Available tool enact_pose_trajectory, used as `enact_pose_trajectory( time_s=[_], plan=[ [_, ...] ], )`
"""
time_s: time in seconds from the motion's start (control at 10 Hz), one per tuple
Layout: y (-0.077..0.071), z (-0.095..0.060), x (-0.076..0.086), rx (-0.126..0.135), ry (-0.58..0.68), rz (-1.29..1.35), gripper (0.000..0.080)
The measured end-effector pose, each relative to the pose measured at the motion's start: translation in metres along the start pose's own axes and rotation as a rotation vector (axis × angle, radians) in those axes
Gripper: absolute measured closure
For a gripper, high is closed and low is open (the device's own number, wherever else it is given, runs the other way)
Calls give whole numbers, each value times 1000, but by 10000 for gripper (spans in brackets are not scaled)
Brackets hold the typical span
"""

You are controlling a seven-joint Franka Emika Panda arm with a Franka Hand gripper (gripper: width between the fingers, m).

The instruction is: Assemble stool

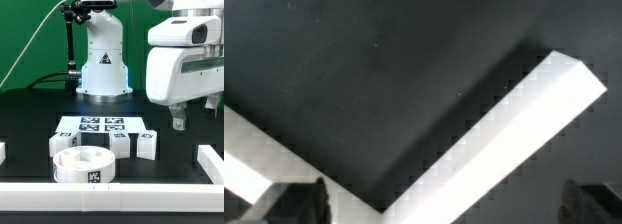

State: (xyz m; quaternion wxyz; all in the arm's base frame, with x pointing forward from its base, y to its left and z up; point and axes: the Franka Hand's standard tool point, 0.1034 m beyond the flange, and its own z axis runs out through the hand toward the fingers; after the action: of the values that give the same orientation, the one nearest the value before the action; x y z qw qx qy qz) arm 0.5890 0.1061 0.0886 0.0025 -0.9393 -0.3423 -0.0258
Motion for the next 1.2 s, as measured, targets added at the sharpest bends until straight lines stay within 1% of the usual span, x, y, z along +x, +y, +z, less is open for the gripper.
enact_pose_trajectory(
  time_s=[0.4,0.5,0.6,0.7,0.8,0.9,1.0,1.1,1.2],
  plan=[
    [0,0,0,0,0,0,150],
    [5,1,-6,-5,2,-68,150],
    [18,6,-31,-14,-3,-147,150],
    [25,8,-47,-17,-7,-179,150],
    [38,10,-63,-26,-3,-238,150],
    [52,12,-83,-33,-3,-279,150],
    [54,13,-86,-29,-5,-239,150],
    [51,13,-84,-28,-4,-247,150],
    [52,13,-85,-28,-5,-245,150]
  ],
)
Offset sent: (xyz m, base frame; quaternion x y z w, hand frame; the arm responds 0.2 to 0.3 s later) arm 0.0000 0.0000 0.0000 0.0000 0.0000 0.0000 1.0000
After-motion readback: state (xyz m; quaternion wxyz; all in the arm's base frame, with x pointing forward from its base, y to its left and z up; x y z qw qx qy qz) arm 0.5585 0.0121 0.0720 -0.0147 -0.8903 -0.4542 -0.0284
